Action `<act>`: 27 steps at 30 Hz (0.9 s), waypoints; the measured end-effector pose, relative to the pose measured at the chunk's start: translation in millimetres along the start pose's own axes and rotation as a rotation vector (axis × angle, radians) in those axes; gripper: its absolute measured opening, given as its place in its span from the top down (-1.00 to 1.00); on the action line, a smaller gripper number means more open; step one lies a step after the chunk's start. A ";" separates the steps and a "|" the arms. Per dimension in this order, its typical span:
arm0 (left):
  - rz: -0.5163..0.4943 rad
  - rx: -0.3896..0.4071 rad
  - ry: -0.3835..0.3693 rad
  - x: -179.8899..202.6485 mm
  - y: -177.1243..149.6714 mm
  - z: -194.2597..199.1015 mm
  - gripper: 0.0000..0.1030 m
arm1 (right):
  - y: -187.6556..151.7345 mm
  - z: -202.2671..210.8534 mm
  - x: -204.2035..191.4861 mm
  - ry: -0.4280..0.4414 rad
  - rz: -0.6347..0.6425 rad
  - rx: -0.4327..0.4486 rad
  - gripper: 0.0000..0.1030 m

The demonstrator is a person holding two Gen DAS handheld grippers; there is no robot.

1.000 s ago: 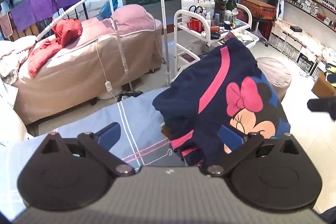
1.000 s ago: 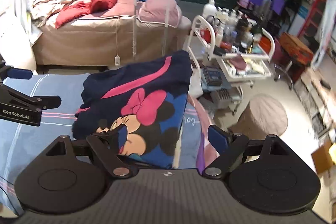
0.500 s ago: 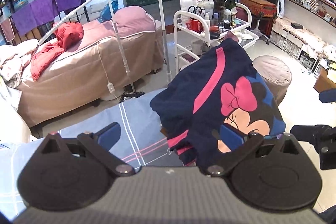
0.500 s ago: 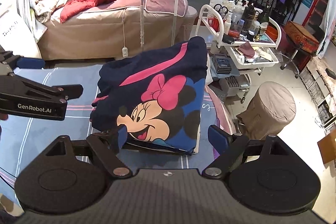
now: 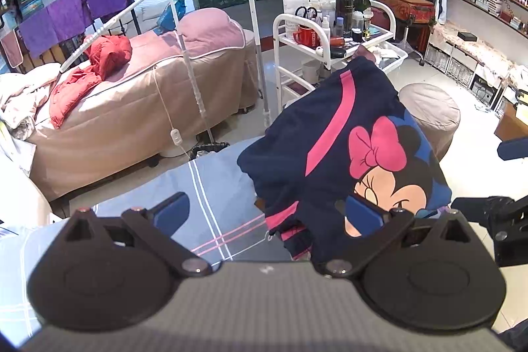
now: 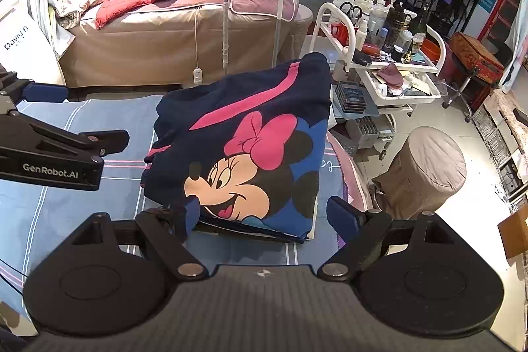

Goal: Fold small clothes

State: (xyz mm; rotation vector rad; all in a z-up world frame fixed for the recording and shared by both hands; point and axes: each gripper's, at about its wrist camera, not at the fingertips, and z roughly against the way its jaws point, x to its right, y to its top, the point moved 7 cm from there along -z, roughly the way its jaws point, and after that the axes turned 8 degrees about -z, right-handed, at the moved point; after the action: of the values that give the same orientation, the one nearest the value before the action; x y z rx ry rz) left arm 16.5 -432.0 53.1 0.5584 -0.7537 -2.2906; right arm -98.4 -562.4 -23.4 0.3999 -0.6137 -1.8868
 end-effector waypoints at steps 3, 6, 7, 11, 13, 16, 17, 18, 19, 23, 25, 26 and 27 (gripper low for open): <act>-0.006 0.008 0.004 0.4 0.0 1.6 -0.99 | -0.5 -0.9 -0.5 -0.003 0.001 -0.004 -1.00; -0.021 0.007 0.006 2.7 -0.7 1.8 -0.99 | -0.7 -1.9 -0.6 -0.001 0.001 -0.007 -1.00; -0.021 0.001 0.003 3.2 -1.1 1.3 -0.99 | -0.8 -2.5 -0.7 -0.002 0.003 -0.008 -1.00; -0.014 -0.020 -0.022 4.7 -3.1 -1.7 -0.99 | -0.8 -3.2 -0.9 -0.001 0.004 -0.008 -1.00; -0.011 -0.028 -0.030 4.8 -3.7 -3.4 -0.99 | -1.0 -3.0 -1.0 -0.003 0.005 -0.008 -1.00; -0.011 -0.050 -0.023 4.8 -5.0 -6.4 -0.99 | -0.5 -3.7 -0.6 0.001 0.005 -0.013 -1.00; -0.008 -0.045 -0.025 4.6 -5.1 -6.1 -0.99 | -0.3 -4.3 -0.2 0.001 0.006 -0.013 -1.00; -0.007 -0.040 -0.026 4.7 -4.8 -5.7 -0.99 | -0.3 -4.6 0.1 -0.001 0.006 -0.014 -1.00; -0.004 -0.037 -0.026 4.6 -4.5 -5.5 -0.99 | 0.2 -5.4 0.7 -0.003 0.007 -0.015 -1.00; -0.013 -0.049 0.001 5.1 -5.0 -8.3 -0.99 | 0.0 -6.0 0.3 -0.005 0.014 -0.015 -1.00; -0.016 -0.074 0.030 4.9 -7.1 -10.4 -0.99 | -0.4 -6.1 0.2 -0.006 0.016 -0.015 -1.00; -0.020 -0.079 0.035 5.3 -7.7 -11.4 -0.99 | -0.4 -6.1 0.2 -0.006 0.017 -0.016 -1.00; -0.027 -0.077 0.036 6.3 -7.9 -11.8 -0.99 | -0.6 -6.2 0.4 -0.007 0.019 -0.017 -1.00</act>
State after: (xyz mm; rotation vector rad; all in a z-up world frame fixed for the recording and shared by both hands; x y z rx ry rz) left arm 15.2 -435.7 38.2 0.5764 -0.6412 -2.3174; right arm -95.6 -564.0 -28.7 0.3752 -0.6045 -1.8744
